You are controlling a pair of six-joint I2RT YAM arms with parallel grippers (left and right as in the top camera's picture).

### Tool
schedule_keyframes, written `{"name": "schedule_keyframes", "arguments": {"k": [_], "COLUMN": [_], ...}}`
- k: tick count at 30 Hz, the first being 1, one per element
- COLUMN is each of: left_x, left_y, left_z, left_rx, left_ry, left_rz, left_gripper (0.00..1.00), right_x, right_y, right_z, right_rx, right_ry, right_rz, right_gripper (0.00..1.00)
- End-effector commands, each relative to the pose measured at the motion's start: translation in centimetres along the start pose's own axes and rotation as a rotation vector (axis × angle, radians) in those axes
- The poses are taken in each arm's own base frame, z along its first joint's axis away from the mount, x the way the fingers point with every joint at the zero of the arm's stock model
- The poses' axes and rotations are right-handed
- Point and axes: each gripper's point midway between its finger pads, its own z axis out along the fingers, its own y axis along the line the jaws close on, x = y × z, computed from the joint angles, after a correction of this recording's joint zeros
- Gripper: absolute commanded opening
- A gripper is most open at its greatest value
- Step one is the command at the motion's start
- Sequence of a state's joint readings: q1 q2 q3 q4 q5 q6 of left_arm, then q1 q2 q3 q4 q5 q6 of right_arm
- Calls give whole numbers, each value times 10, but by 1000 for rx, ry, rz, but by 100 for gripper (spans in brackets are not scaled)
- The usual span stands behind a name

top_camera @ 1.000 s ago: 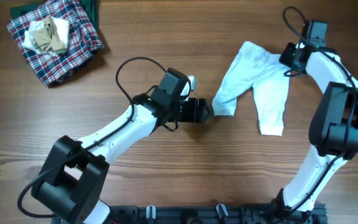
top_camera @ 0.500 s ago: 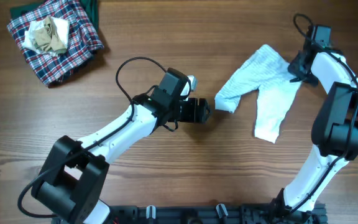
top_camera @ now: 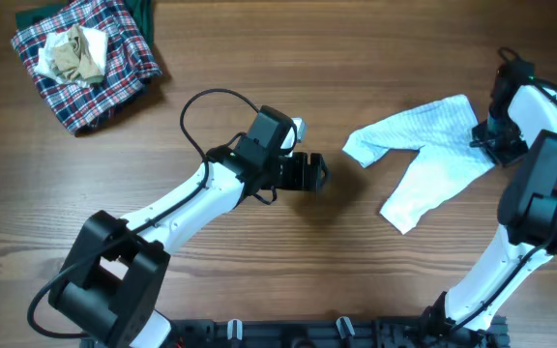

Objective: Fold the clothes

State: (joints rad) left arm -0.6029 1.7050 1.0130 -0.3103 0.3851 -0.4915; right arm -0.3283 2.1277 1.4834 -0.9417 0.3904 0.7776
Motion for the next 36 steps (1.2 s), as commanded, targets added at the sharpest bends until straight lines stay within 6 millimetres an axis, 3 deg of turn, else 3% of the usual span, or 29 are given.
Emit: {"name": "schedule_keyframes", "arguments": {"k": [1, 5, 9, 10, 11, 12, 15, 18, 22, 24, 29, 30, 31, 33, 34, 36], "left_x": [-7, -7, -4, 1, 8, 14, 31, 57, 76, 76, 62, 63, 62, 59, 56, 50], "left_y": [-1, 0, -1, -4, -11, -17, -37, -71, -116, -133, -135, -138, -142, -149, -153, -158], "left_z": [-4, -4, -4, -4, -4, -3, 1, 10, 16, 17, 27, 32, 36, 43, 48, 55], "left_rx": [-7, -7, -4, 13, 52, 78, 121, 167, 253, 290, 299, 314, 341, 386, 412, 434], "left_ry": [-24, -24, -13, 10, 42, 68, 112, 156, 154, 125, 99, 107, 111, 110, 103, 92], "left_rz": [20, 20, 18, 28, 57, 66, 106, 155, 165, 172, -7, -31, -38, -52, -72, -102], "left_gripper": [94, 96, 98, 99, 100, 99, 100, 98, 92, 89, 77, 72, 60, 29, 6, 4], "right_x": [12, 36, 39, 34, 26, 19, -6, -26, -32, -32, -32, -32, -31, -30, -31, -34], "right_y": [-8, -23, -29, -30, -27, -25, -25, -13, 0, 1, 3, 6, 9, 14, 17, 20], "right_z": [-2, -1, 3, 2, 0, -2, -13, -29, -41, -41, -42, -42, -43, -44, -45, -45], "right_rx": [9, 72, 99, 98, 77, 61, 28, -78, -186, -190, -199, -214, -232, -260, -275, -287], "right_ry": [51, 144, 135, 120, 109, 99, 71, 66, 88, 90, 86, 89, 95, 99, 98, 86], "right_rz": [52, 120, 100, 75, 21, -20, -54, -133, -175, -175, -195, -194, -193, -190, -189, -185], "right_gripper": [4, 4, 8, 25, 75, 100, 100, 100, 100, 100, 100, 100, 100, 100, 100, 99]}}
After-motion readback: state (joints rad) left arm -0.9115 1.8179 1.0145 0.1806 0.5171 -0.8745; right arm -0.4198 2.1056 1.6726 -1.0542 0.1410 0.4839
